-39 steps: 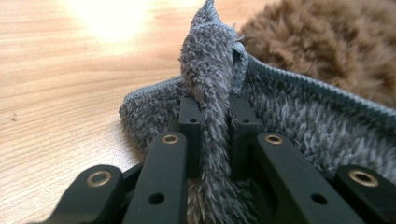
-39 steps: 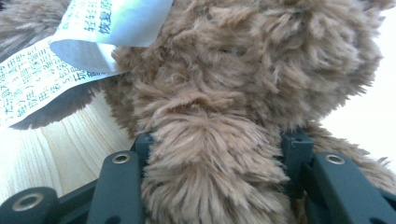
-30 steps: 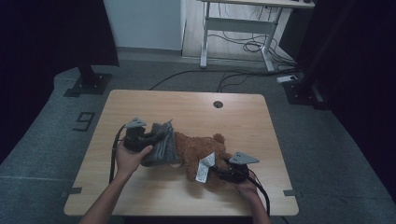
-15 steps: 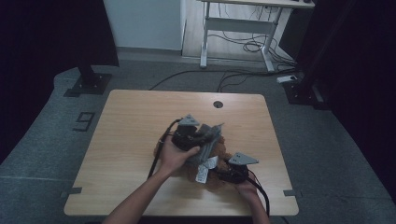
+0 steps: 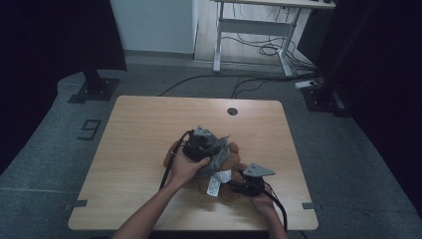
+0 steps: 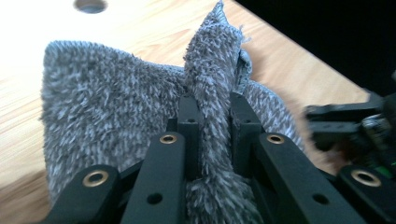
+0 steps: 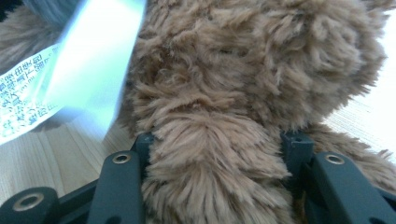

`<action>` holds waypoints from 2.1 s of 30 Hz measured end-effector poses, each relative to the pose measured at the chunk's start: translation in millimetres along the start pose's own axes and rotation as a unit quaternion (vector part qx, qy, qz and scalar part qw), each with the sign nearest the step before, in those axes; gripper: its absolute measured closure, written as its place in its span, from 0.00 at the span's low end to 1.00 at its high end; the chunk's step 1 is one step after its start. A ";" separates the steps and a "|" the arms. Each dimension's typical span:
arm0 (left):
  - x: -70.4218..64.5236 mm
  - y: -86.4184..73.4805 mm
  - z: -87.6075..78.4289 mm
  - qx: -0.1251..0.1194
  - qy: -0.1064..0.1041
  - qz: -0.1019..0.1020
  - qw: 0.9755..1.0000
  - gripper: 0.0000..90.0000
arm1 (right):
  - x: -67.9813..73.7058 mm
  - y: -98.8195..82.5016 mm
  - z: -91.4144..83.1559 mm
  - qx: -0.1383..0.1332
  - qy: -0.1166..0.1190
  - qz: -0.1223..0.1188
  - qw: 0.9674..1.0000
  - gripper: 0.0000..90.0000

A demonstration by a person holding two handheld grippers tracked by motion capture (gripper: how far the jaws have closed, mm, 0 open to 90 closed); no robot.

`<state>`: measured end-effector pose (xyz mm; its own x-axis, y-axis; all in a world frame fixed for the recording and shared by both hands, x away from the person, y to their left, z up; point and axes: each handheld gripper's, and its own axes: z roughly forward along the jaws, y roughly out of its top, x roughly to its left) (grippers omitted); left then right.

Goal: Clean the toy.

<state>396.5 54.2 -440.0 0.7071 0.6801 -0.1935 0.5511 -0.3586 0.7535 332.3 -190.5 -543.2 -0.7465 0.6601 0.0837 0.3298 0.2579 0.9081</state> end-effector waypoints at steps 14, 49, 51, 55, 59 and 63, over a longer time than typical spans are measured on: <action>81.2 -58.2 -66.5 -0.044 0.043 -0.074 0.995 0.86 | 0.3 -1.3 1.2 -0.004 -0.003 0.002 1.000 0.54; 69.5 -6.0 -19.9 0.007 0.003 -0.067 0.998 0.85 | -7.6 0.9 5.7 -0.017 -0.067 -0.069 0.995 0.56; 69.2 -14.3 -20.8 0.007 0.003 -0.067 0.998 0.85 | -6.9 1.4 4.6 -0.014 -0.062 -0.067 0.996 0.52; 65.1 -32.6 -30.3 -0.008 0.003 -0.057 0.998 0.86 | -3.7 5.6 -1.1 -0.005 -0.058 -0.053 0.997 0.35; 62.3 -47.6 -37.6 -0.029 -0.004 -0.058 0.998 0.86 | -3.6 11.8 -14.5 -0.009 -0.029 -0.014 0.999 0.25; 56.1 -59.9 -44.3 -0.049 -0.018 -0.057 0.997 0.87 | -12.8 21.9 -30.8 -0.062 -0.001 0.063 0.996 0.20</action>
<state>383.6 142.1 -468.2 0.6583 0.6895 -0.3019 0.5843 -0.2152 0.7825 331.3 -214.9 -511.7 -0.7028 0.6826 0.2004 0.3468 0.0828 0.9343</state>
